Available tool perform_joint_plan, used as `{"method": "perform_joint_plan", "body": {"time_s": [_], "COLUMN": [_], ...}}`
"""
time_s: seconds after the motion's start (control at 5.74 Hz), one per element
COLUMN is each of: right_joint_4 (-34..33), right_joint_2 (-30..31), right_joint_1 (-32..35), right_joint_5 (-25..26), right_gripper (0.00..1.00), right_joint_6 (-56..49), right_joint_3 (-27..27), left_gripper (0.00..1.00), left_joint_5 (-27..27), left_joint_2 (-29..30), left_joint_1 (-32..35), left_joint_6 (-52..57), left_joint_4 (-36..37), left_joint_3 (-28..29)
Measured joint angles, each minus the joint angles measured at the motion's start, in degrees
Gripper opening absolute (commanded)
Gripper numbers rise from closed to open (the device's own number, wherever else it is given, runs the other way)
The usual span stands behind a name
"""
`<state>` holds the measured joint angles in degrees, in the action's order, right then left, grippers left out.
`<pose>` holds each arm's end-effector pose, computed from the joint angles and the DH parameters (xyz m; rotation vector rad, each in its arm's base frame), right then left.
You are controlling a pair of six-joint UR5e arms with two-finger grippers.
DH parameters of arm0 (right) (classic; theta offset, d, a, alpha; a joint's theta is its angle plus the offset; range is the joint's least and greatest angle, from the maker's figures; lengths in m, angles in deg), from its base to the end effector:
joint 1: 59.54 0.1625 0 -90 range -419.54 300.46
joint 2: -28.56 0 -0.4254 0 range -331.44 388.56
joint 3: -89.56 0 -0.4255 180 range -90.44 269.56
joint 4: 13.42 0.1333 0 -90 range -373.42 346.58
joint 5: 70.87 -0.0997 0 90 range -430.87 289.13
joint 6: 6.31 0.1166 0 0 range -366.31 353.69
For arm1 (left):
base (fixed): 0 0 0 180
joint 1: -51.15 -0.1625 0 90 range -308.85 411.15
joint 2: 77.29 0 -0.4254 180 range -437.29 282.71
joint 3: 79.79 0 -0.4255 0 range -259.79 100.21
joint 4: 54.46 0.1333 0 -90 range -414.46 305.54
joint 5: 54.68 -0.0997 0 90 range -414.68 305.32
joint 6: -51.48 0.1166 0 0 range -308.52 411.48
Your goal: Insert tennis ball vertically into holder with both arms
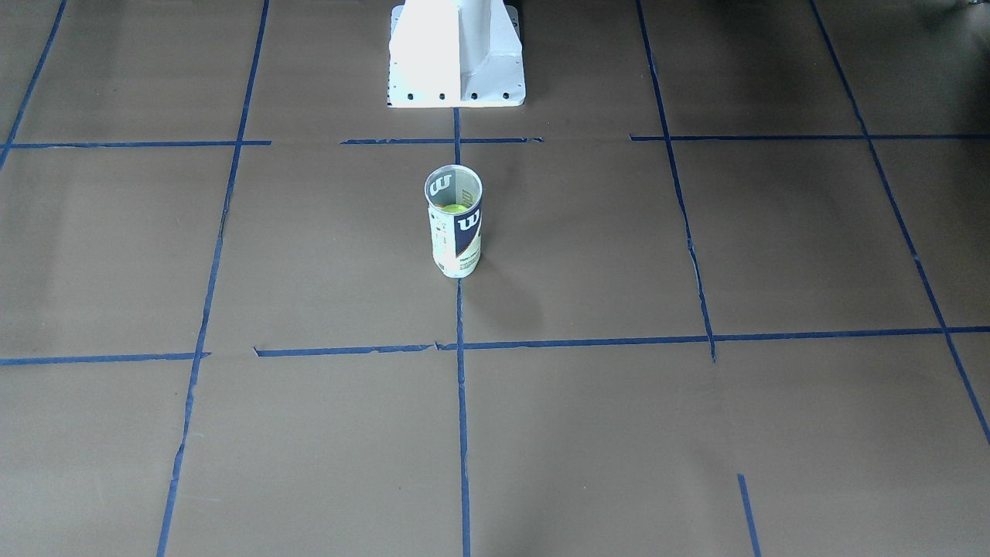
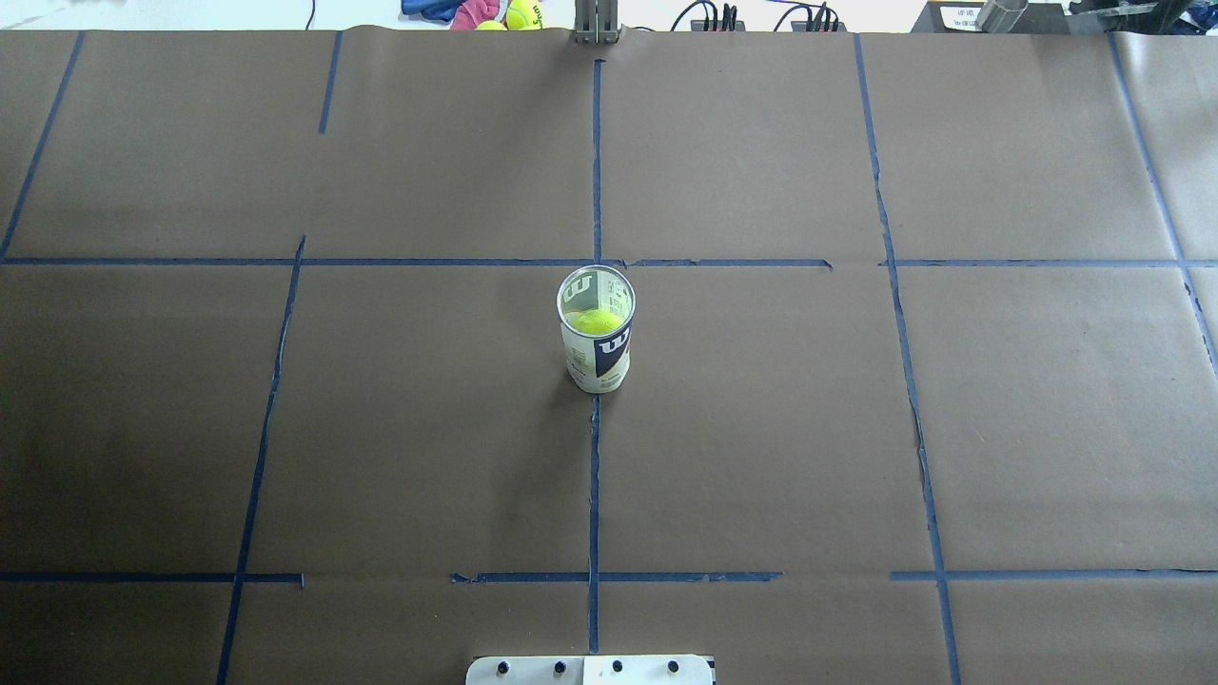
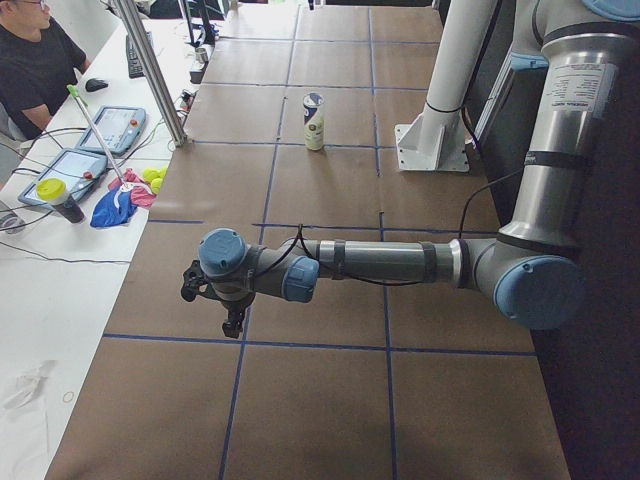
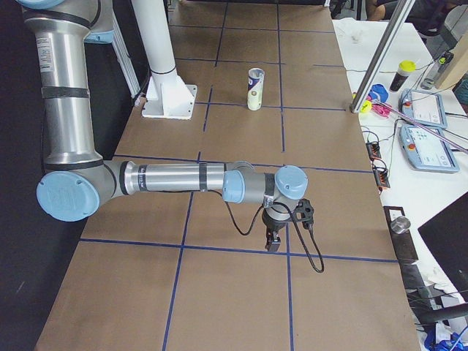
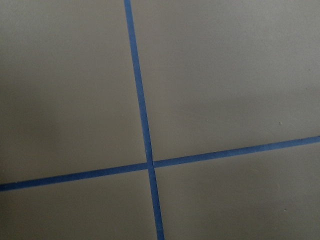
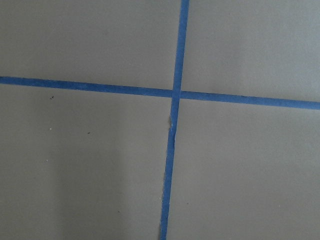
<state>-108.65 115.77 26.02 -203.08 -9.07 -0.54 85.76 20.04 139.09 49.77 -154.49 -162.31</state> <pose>0.0129 -0.5444 0.6563 -0.0498 -0.7363 -0.1049 -0.0221 -0.5919 0.6416 0.1322 0.8830 0.0816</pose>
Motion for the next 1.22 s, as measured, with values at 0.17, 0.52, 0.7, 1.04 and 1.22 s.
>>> {"method": "perform_joint_plan", "body": {"time_s": [0.17,0.52,0.7,1.04,1.22], "right_joint_4": [-0.2,-0.16,-0.14,-0.13,-0.11], "right_joint_2": [0.03,0.44,0.54,0.59,0.59], "right_joint_1": [-0.03,-0.04,-0.05,-0.05,-0.09], "right_joint_5": [0.25,0.19,0.14,0.11,0.11], "right_gripper": [1.0,1.0,1.0,1.0,1.0], "right_joint_6": [-0.1,-0.16,-0.21,-0.23,-0.23], "right_joint_3": [-0.03,-0.07,-0.08,-0.07,0.04], "left_gripper": [1.0,1.0,1.0,1.0,1.0], "left_joint_5": [0.89,1.25,0.31,-4.86,-4.67], "left_joint_2": [-0.24,-2.78,-3.52,-5.12,-6.79], "left_joint_1": [0.74,1.65,1.25,0.57,0.57], "left_joint_6": [0.04,-0.17,-0.3,-0.1,-0.04], "left_joint_4": [2.95,7.49,9.11,10.99,11.5], "left_joint_3": [-1.1,-2.92,-3.17,-4.7,-6.82]}}
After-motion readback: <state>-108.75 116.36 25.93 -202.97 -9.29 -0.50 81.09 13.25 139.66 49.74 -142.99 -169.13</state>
